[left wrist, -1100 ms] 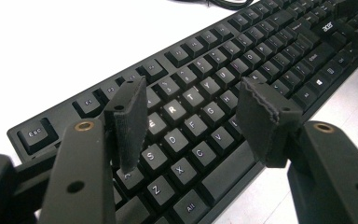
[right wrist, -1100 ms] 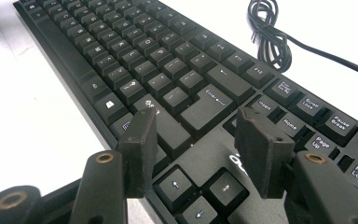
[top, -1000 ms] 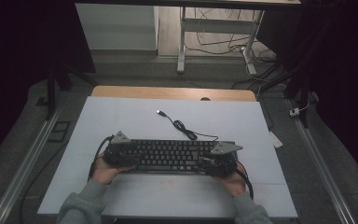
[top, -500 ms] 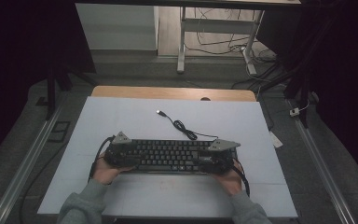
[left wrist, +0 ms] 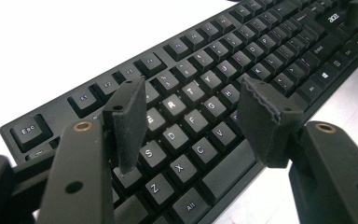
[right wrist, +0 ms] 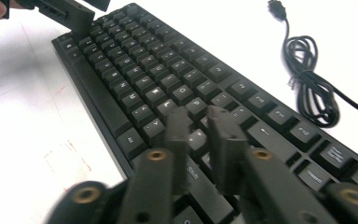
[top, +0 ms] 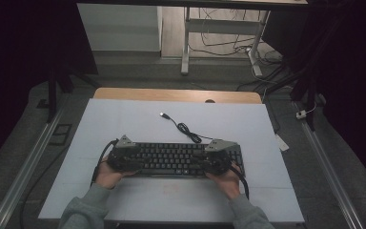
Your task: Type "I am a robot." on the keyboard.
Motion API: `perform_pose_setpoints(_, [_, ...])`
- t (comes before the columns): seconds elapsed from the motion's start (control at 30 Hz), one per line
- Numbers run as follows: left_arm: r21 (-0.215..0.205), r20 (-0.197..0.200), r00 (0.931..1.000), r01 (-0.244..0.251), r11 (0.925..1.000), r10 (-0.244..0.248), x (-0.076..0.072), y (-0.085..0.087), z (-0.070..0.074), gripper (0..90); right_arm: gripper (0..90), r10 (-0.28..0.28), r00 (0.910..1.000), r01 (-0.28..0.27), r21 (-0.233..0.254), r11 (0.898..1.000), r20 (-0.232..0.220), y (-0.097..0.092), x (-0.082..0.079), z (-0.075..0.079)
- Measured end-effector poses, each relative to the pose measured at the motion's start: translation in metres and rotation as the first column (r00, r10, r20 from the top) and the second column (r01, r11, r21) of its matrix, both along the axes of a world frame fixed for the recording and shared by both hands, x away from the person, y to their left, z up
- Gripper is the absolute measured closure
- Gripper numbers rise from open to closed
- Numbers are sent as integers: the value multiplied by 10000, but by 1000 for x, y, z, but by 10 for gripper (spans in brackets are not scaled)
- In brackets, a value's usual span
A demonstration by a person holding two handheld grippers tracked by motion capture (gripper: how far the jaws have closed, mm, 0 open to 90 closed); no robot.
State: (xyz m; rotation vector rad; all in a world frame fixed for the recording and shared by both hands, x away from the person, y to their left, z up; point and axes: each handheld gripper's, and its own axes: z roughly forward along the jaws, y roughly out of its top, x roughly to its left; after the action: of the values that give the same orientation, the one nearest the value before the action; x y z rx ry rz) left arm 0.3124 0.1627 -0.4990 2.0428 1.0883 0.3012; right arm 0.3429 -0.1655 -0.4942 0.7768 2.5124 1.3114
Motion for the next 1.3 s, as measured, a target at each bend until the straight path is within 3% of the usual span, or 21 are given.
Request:
perform_pose_setpoints(0.1, [16, -13, 10000, 22, 10000, -22, 0, -1, 0, 426, 894, 153, 9999, -153, -87, 9998, 3, 6, 2, 1])
perform_pose_setpoints(0.37, [63, -38, 10000, 60, 10000, -59, 0, -1, -1, 423, 895, 317, 9995, -319, -387, 9987, -40, 27, 8, -1])
perform_pose_setpoints(0.77, [33, -12, 10000, -10, 10000, 10, -1, 1, -1, 423, 895, 299, 9992, -315, -630, 9975, -271, 64, 29, -7])
perform_pose_setpoints(0.97, [29, 3, 10000, -31, 10000, 31, -1, 2, -1, 422, 895, 42, 9988, -90, -990, 9950, -487, 69, 33, -14])
perform_pose_setpoints(1.3, [130, -22, 10000, 17, 9999, -17, -1, -1, -2, 417, 895, 7, 9986, -70, -1194, 9928, -526, 69, 35, -18])
